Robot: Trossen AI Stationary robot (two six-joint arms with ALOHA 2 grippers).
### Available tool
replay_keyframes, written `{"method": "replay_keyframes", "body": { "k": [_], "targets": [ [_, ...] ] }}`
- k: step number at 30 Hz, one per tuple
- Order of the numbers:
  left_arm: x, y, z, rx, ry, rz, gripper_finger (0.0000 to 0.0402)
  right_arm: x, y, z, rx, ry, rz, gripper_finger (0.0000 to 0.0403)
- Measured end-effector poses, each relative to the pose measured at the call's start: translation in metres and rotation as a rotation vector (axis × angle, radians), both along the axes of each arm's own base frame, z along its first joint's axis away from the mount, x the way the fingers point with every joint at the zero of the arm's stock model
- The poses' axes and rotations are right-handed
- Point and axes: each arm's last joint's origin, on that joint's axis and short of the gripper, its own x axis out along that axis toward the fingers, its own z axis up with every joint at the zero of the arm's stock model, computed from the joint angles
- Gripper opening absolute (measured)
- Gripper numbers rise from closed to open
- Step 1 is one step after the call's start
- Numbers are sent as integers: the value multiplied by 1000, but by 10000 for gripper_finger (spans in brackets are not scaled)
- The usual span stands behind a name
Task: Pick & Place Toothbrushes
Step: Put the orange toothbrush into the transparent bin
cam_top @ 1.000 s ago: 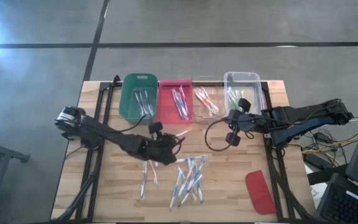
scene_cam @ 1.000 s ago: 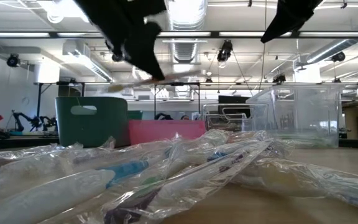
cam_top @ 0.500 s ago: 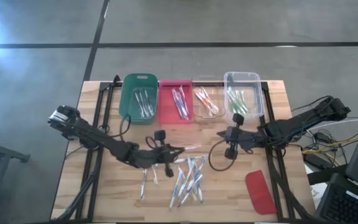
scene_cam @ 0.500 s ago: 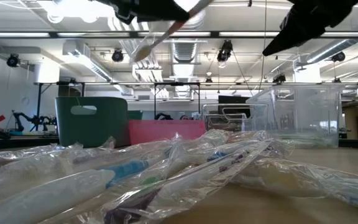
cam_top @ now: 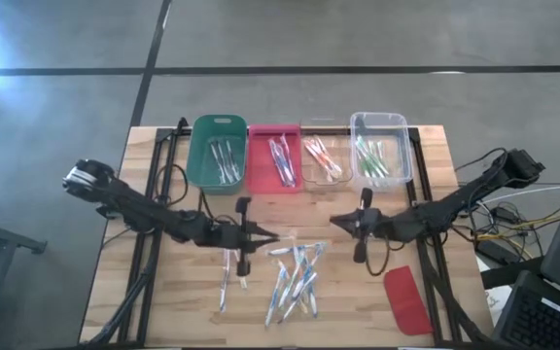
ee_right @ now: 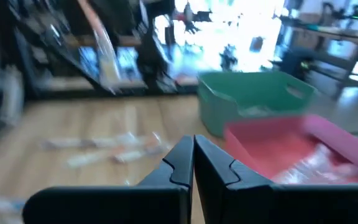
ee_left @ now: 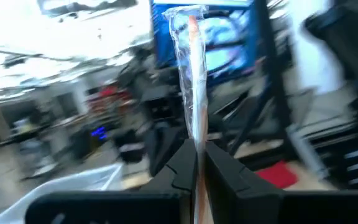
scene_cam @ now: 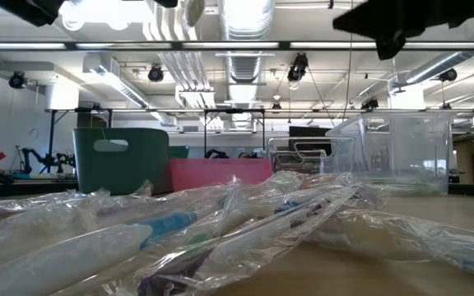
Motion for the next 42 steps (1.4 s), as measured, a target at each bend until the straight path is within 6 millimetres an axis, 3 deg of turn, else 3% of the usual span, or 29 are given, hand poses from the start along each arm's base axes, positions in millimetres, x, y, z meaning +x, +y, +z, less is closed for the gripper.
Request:
{"method": "replay_keyframes", "body": {
  "k": [9,17,33,42],
  "targets": [
    [5,10,-4,-38,21,-76,23,24,19,19,-26,-110,260,8],
    [5,6,-5,-34,34,-99,23,51,32,34,-151,-113,282,15],
    [5,6,-4,-33,29,-106,23,94,39,42,-176,-104,241,147],
    [5,6,-5,-31,33,-105,23,108,42,44,-190,-105,236,193]
  ]
}}
